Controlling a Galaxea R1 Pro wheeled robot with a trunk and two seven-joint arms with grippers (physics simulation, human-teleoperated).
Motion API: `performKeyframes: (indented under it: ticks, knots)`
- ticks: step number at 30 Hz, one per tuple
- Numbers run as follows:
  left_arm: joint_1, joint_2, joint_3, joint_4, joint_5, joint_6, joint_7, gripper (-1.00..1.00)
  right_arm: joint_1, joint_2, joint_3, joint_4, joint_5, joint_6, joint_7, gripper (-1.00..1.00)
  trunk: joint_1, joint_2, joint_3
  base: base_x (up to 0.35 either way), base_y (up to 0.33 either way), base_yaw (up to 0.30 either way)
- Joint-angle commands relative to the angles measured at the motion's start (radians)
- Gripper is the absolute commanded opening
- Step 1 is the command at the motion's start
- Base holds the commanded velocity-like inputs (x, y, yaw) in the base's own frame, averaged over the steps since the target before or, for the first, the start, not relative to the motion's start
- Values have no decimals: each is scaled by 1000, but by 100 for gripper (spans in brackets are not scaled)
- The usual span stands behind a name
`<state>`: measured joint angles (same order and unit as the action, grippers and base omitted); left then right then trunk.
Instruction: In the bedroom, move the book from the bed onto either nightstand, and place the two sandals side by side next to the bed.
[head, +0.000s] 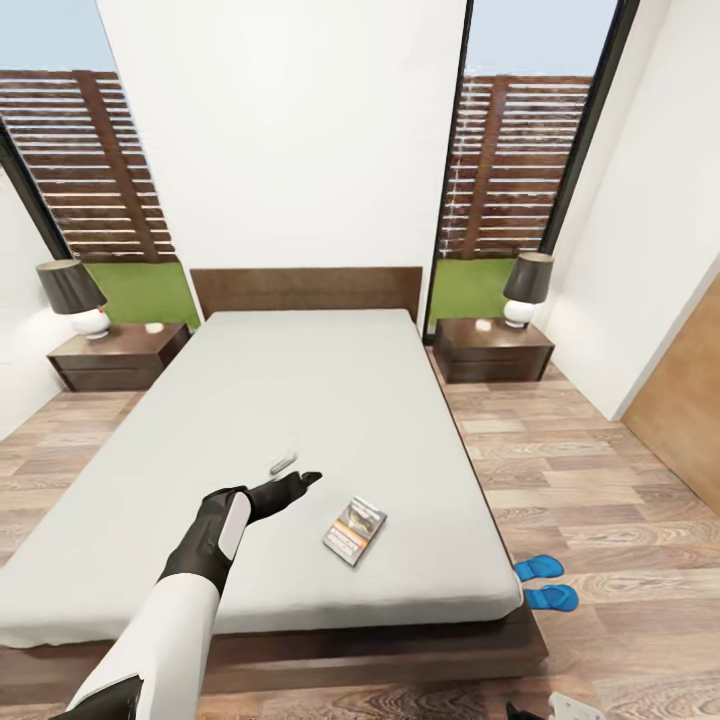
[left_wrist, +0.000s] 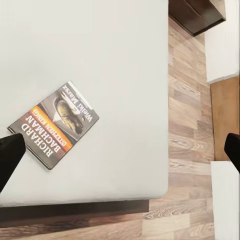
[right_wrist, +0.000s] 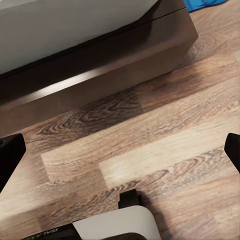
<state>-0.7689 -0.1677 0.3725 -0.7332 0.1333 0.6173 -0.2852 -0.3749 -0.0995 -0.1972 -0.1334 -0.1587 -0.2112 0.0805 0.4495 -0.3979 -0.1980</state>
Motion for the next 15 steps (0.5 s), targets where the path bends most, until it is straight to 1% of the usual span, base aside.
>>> performKeyframes:
  ticks: [1, 2, 3, 8, 15]
  knots:
    - [-1, -1, 6, -1, 5, 8, -12, 100, -1, 0, -4, 1, -11, -4, 9, 100, 1, -2, -4, 0, 0, 77]
    - [-1, -1, 7, -1, 5, 8, -23, 100, -1, -1, -4, 1, -11, -4, 9, 100, 1, -2, -5, 0, 0, 78]
    - [-1, -1, 7, -1, 5, 8, -49, 100, -1, -1, -4, 1, -12, -4, 10, 100, 1, -2, -7, 0, 0, 78]
    - [-1, -1, 9, 0, 4, 7, -111, 100, -1, -2, -5, 1, -14, -4, 12, 100, 1, -2, -15, 0, 0, 79]
    - [-1, -1, 9, 0, 3, 3, -132, 100, -1, -2, -5, 1, -17, -4, 13, 100, 1, -2, -25, 0, 0, 80]
